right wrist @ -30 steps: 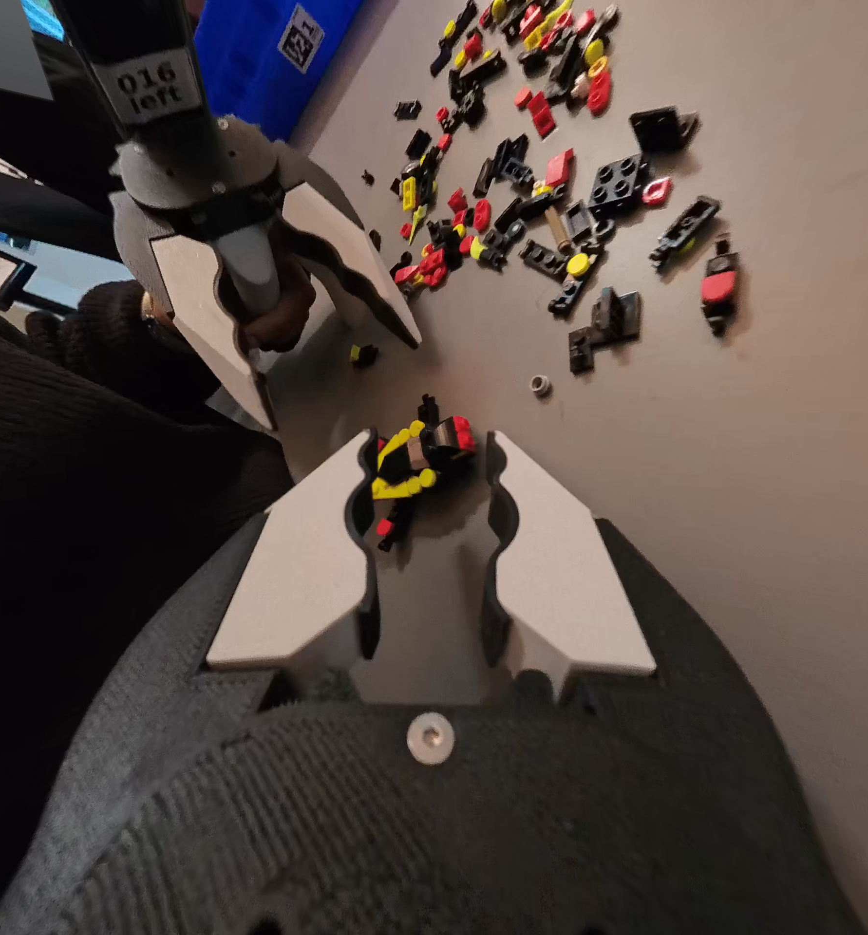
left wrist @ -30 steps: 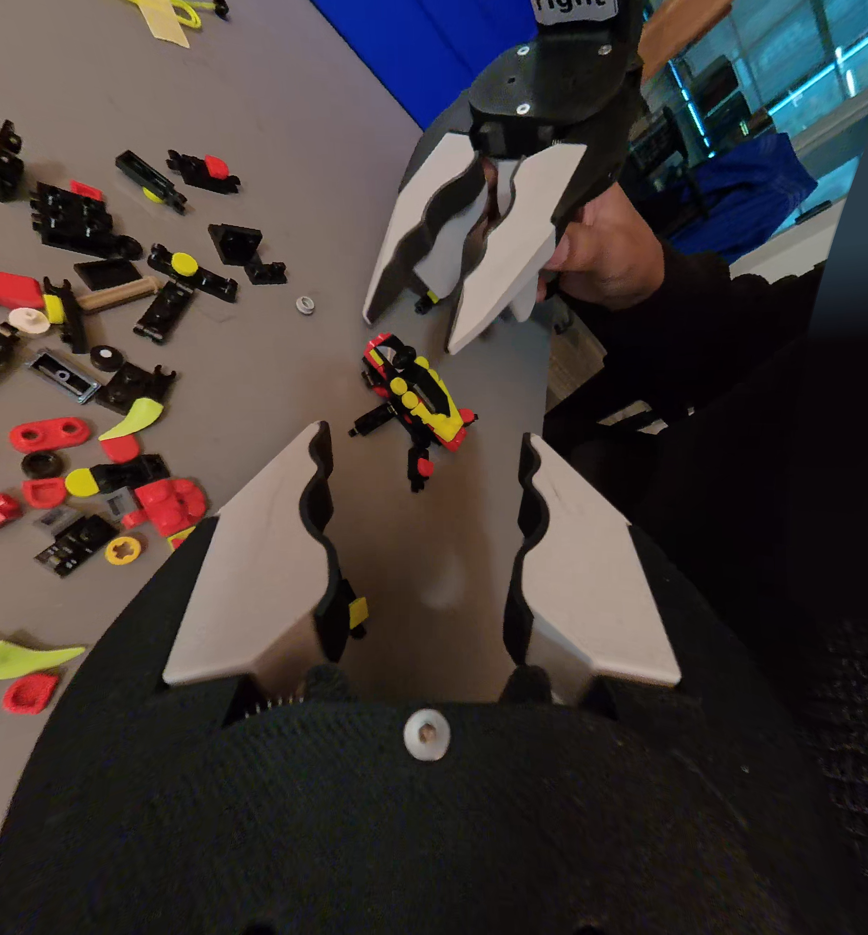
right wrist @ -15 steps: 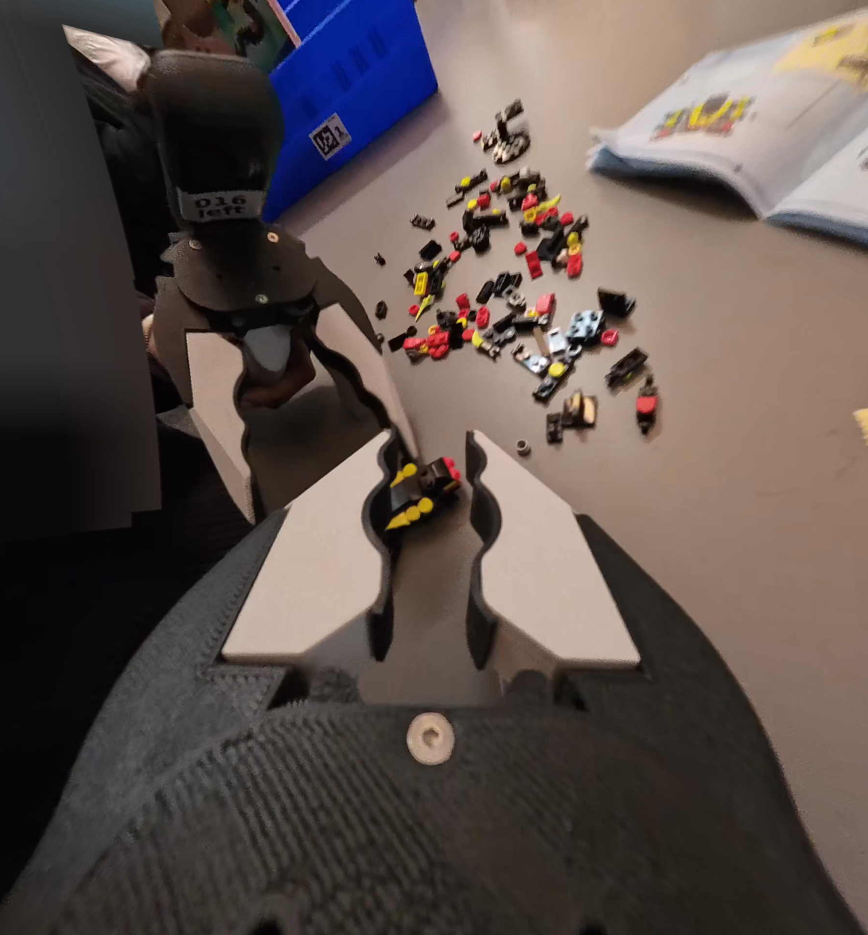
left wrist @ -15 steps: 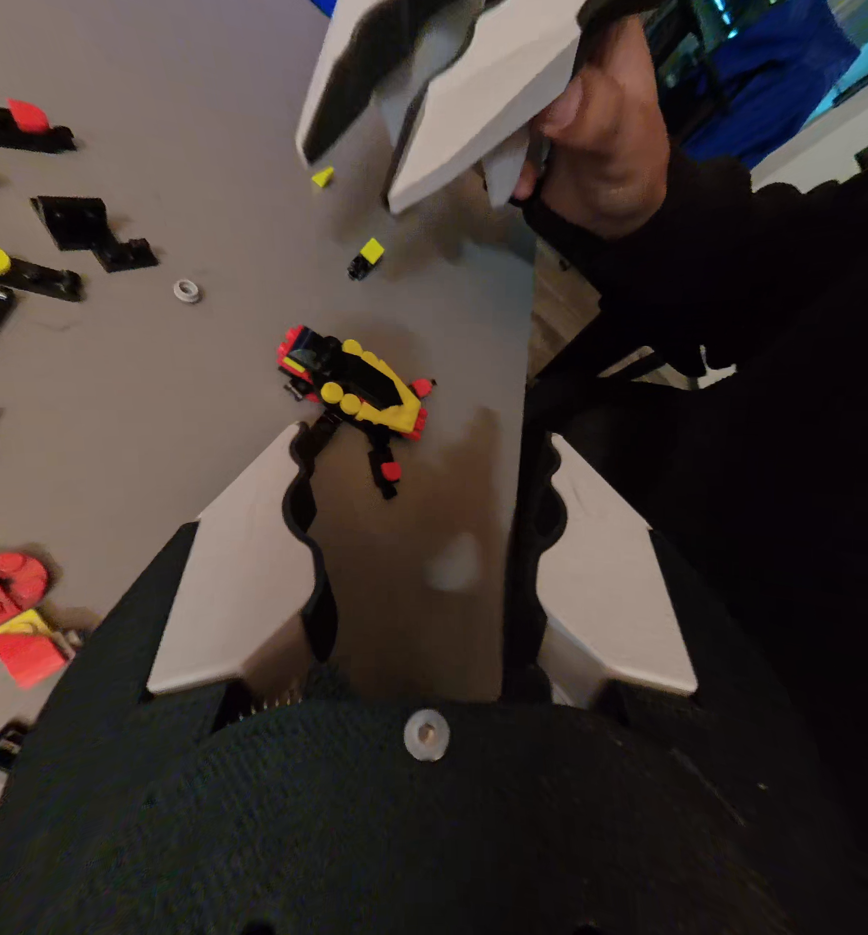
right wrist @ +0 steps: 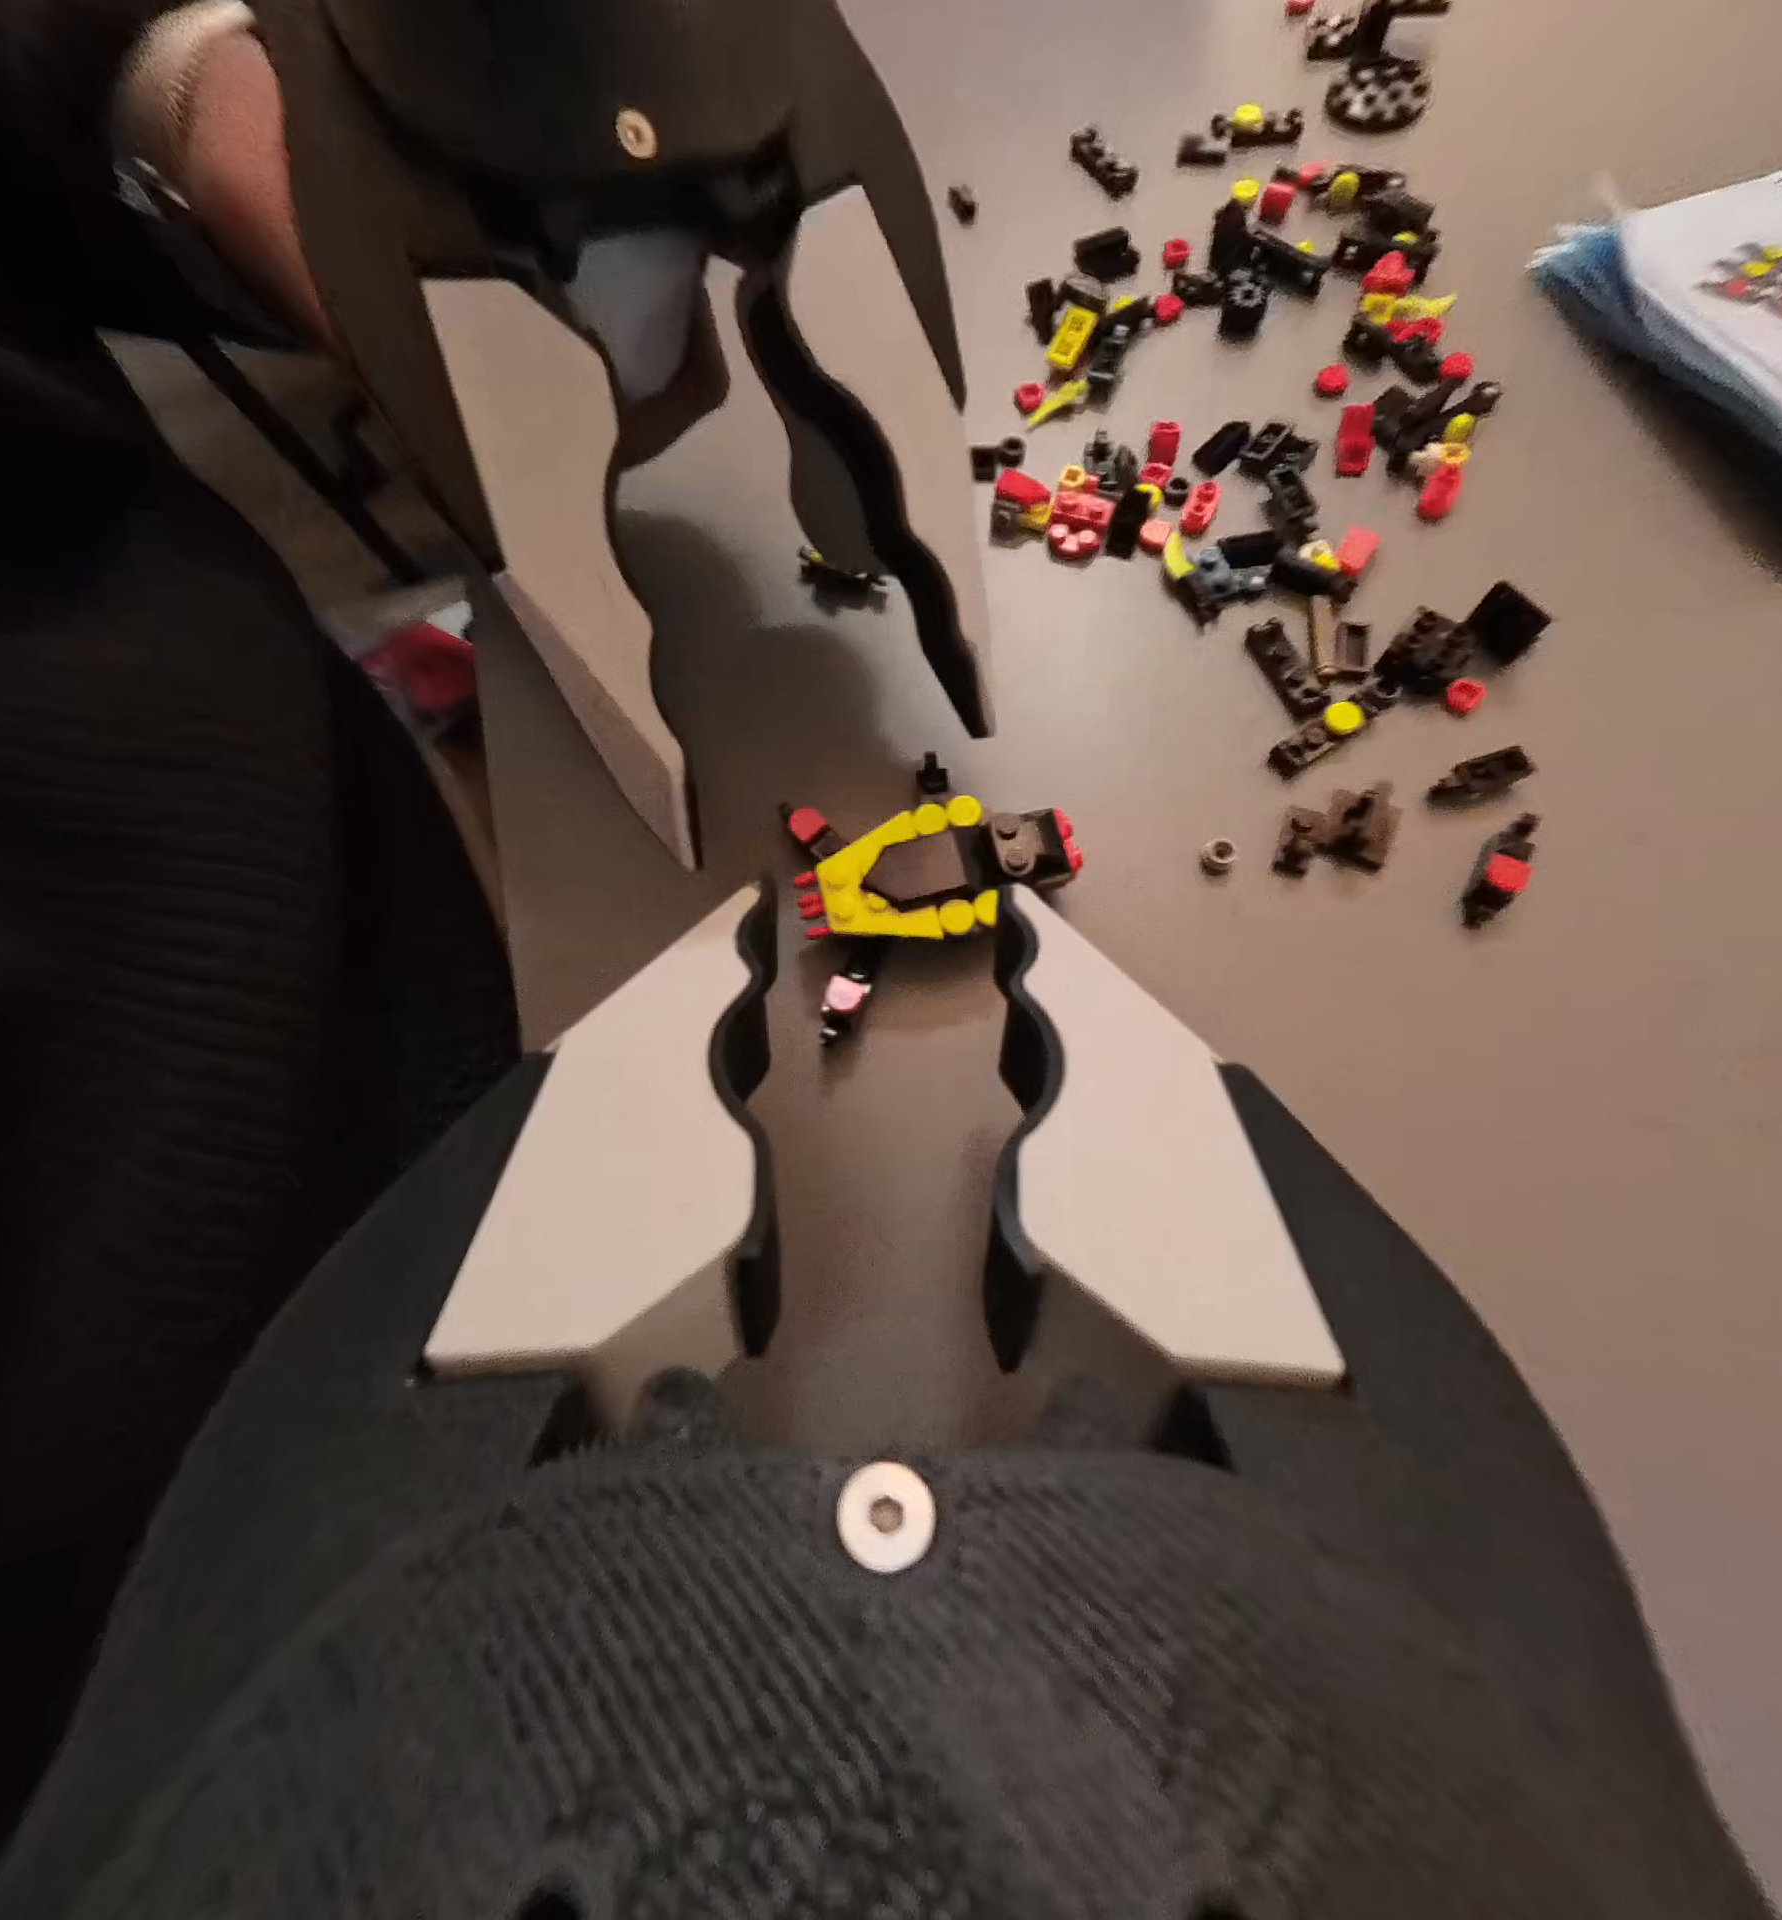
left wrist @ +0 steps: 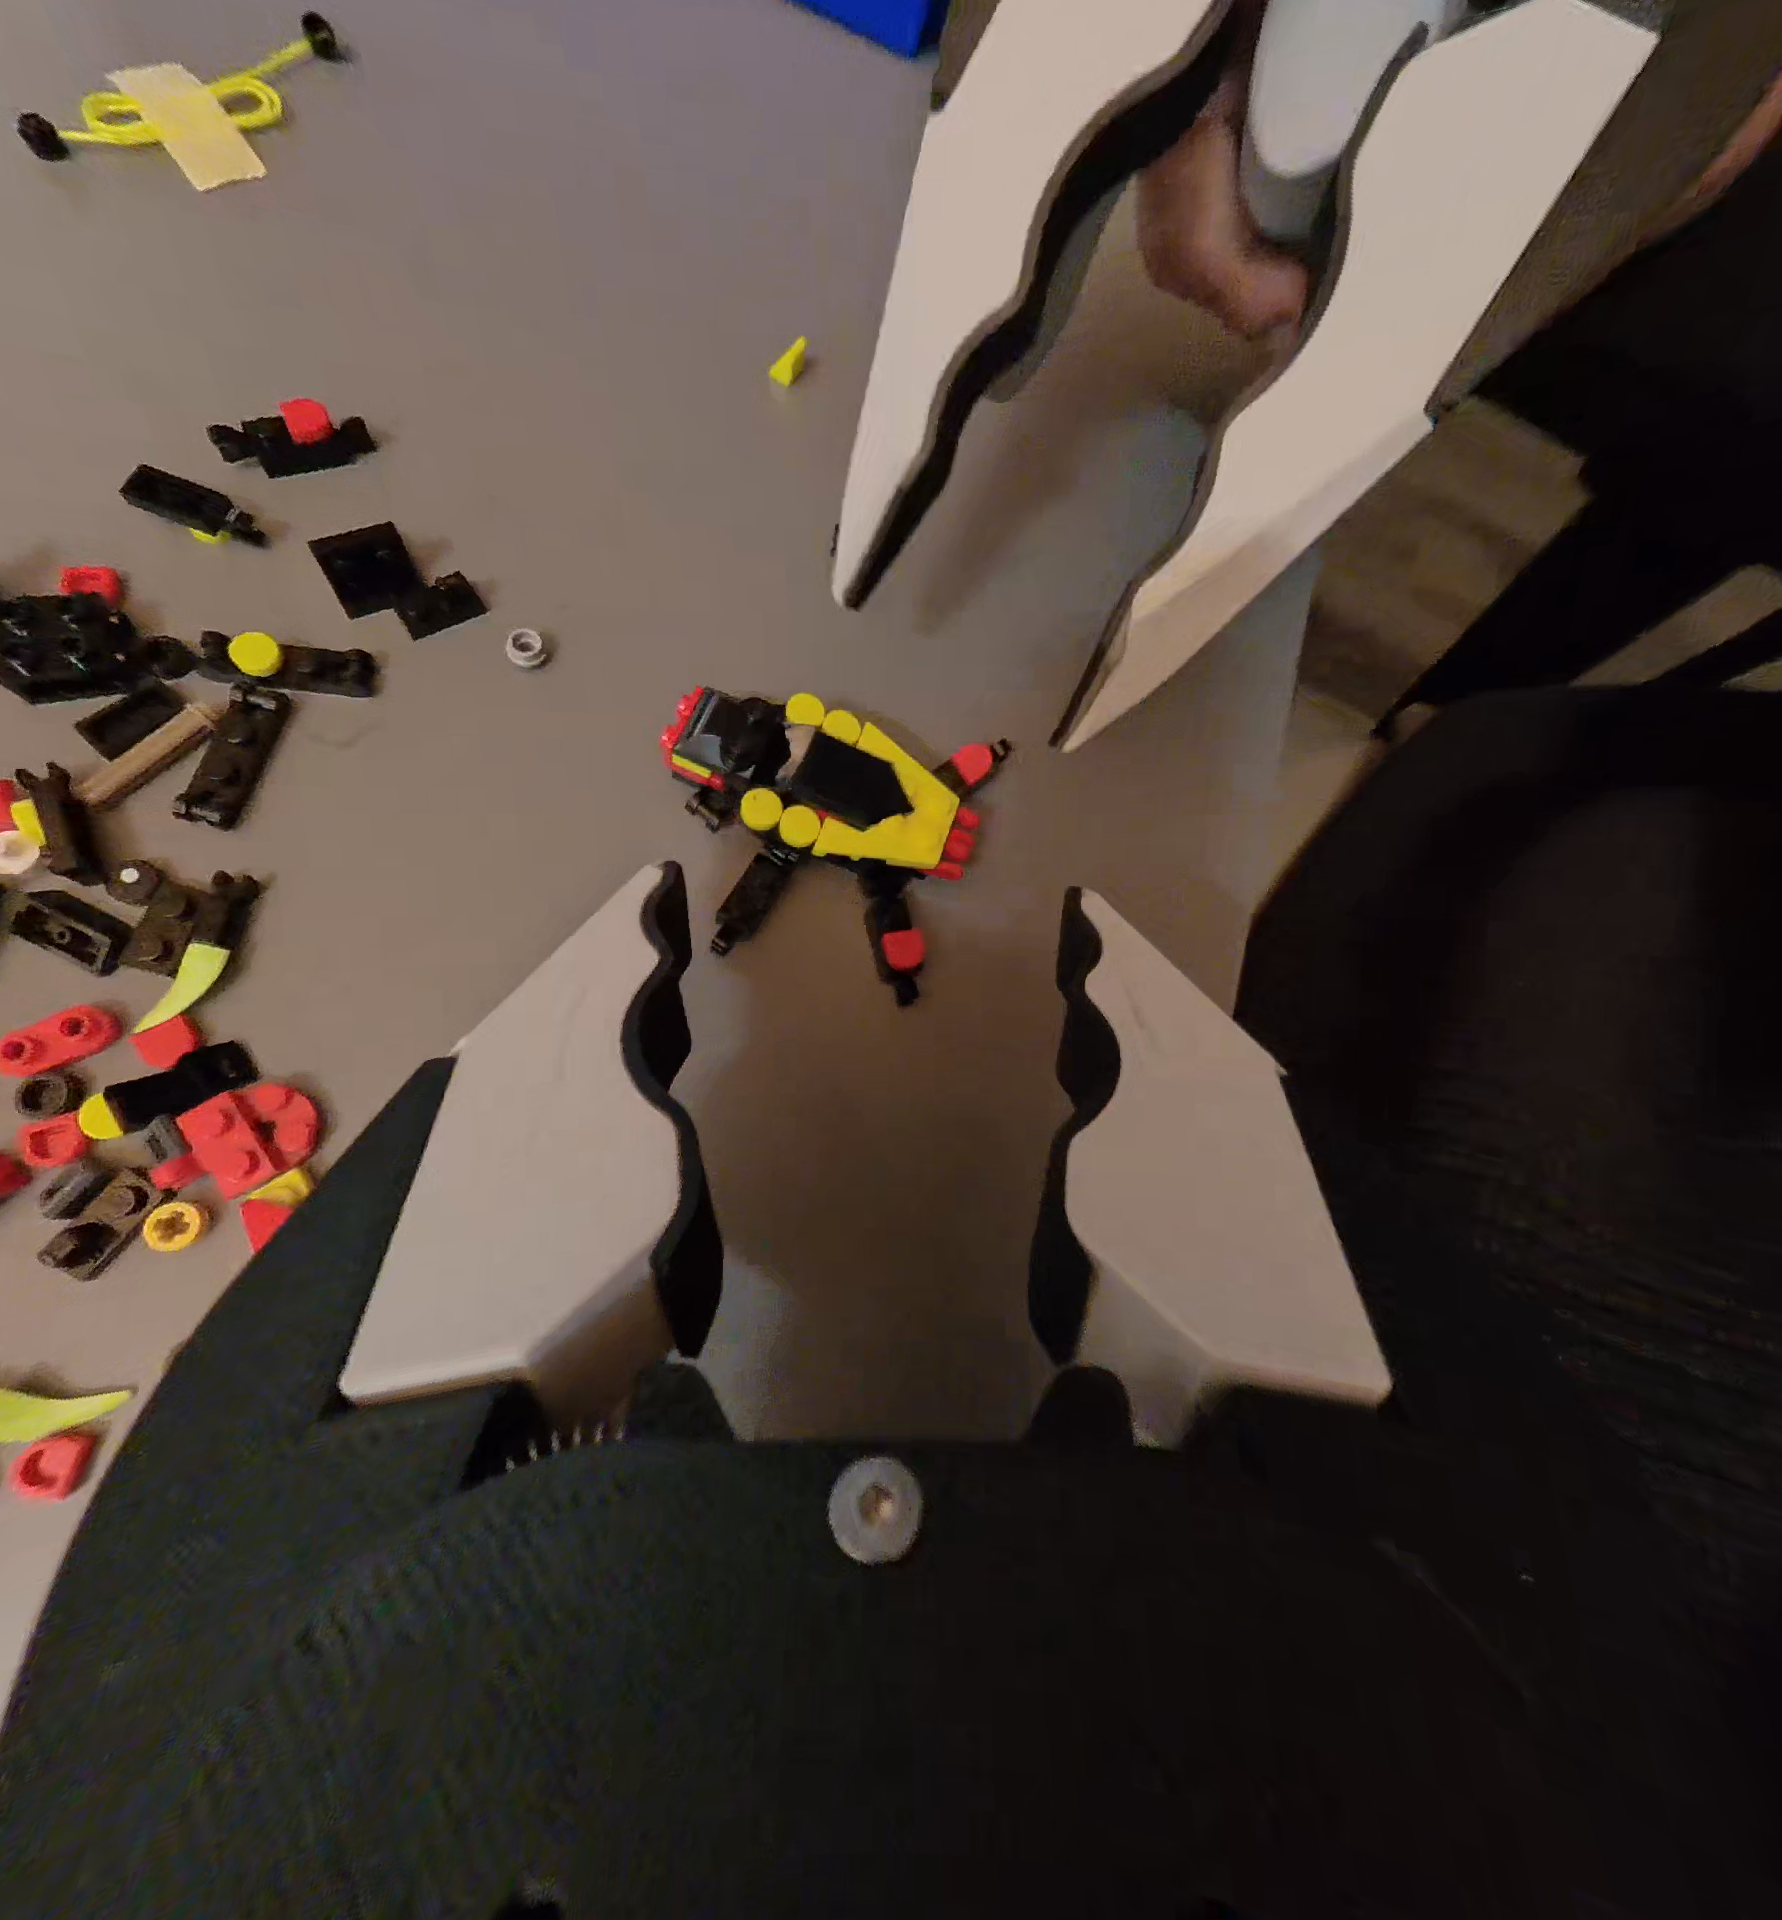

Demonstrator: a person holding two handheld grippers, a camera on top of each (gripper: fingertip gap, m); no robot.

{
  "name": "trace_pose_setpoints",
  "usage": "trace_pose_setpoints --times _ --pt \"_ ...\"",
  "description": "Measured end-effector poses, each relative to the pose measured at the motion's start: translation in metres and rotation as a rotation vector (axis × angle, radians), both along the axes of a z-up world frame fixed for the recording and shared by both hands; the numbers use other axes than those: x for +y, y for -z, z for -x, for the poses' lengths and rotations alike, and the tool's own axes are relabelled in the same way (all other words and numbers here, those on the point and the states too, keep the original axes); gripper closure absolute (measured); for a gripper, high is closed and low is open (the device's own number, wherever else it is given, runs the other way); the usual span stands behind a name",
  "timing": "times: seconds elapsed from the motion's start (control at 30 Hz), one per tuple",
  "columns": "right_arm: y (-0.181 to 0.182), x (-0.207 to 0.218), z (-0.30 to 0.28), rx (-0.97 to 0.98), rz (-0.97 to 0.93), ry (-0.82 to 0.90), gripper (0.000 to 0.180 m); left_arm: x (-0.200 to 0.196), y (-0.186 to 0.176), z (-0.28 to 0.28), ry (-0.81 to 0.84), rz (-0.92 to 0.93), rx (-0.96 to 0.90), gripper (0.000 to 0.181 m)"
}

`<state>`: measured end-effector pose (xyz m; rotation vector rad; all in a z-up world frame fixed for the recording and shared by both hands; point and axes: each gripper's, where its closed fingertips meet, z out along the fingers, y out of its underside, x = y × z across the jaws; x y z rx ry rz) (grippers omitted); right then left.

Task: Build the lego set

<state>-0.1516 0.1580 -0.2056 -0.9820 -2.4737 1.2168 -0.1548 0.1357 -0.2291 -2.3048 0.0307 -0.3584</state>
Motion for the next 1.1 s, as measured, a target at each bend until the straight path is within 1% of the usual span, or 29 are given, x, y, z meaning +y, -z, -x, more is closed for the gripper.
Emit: trace_pose_setpoints --times 0.07,0.13,0.2,0.4,0.57,0.7,1.1 --pt "0.001 0.000 0.003 0.052 -0.064 0.007 0.134 0.000 0.002 -0.001 0.001 0.008 0.016 0.111" --pt "0.002 -0.001 0.005 0.088 -0.093 0.007 0.134 0.000 0.005 0.001 -0.004 0.018 0.022 0.111" --pt "0.007 -0.003 0.005 0.083 -0.096 0.003 0.133 -0.001 0.009 0.004 -0.006 0.031 0.008 0.112" --pt "0.021 -0.010 0.006 0.033 -0.106 -0.013 0.131 -0.003 0.014 0.001 0.001 0.061 -0.053 0.125" --pt "0.026 -0.008 0.009 0.027 -0.115 -0.001 0.139 -0.002 0.015 0.000 0.002 0.066 -0.063 0.131" --pt "0.026 -0.008 0.010 0.023 -0.103 -0.001 0.140 -0.002 0.015 0.002 -0.009 0.067 -0.078 0.137" --pt "0.026 -0.011 0.011 0.019 -0.108 0.009 0.140 -0.004 0.014 0.004 -0.024 0.081 -0.121 0.140"
